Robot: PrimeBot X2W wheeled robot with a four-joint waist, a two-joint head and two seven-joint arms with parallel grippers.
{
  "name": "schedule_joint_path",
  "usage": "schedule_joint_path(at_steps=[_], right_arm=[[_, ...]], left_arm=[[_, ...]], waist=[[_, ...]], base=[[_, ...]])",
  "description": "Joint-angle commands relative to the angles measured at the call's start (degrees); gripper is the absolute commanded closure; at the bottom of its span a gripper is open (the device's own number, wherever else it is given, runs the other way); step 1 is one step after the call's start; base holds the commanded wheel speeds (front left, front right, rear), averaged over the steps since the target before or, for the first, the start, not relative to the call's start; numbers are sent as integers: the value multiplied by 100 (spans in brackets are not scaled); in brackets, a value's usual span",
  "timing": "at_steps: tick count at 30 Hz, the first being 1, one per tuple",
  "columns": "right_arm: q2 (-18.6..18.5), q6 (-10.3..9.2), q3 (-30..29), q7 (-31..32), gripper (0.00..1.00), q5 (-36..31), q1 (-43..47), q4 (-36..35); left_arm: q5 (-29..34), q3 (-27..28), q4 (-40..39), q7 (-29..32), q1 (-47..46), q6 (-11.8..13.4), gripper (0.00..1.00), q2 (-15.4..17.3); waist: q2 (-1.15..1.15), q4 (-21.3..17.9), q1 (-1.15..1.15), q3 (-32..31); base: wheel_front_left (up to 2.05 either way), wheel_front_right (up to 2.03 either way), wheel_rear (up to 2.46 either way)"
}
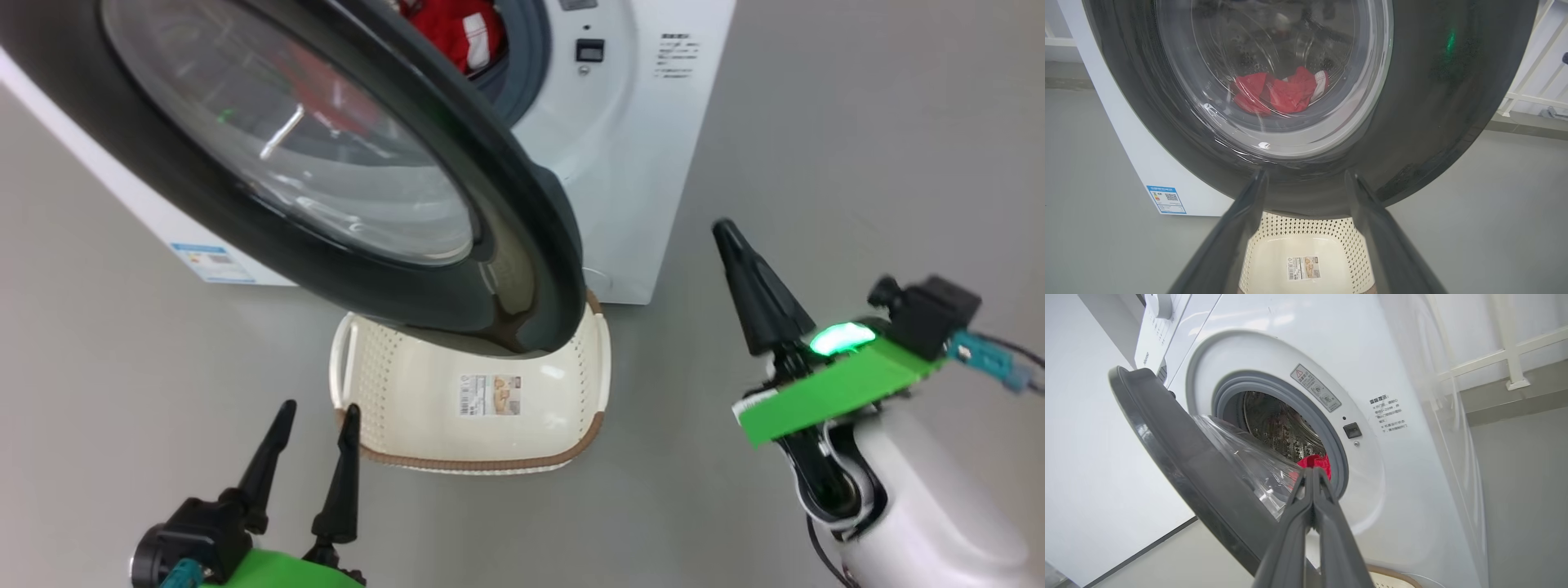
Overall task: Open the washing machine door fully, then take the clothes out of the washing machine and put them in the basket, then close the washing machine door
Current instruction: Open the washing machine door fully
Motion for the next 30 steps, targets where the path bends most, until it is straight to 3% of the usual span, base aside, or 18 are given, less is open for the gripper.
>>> schedule_joint_path(at_steps=[1,9,14,20,30], right_arm=[[-59,37,267,-37,100,281,-238,-94],[-797,37,1689,17,100,1998,-1215,65],[-1198,37,2180,96,100,2771,-1690,68],[-1499,37,2776,395,100,3419,-1996,53],[-1544,37,3434,373,100,3769,-1982,-110]], left_arm=[[-82,132,-126,-69,-9,-32,0,84],[-253,-100,-138,-69,-88,-32,0,84],[-397,-283,-138,-69,-181,-32,0,84],[-516,-485,-104,-69,-239,-32,0,84],[-487,-455,-41,-69,-95,-32,0,84]], waist=[[0,132,0,58],[0,488,0,291],[0,678,0,475],[0,882,0,488],[0,1046,0,217]], base=[[0,0,0],[0,0,0],[0,0,0],[0,0,0],[0,0,0]])
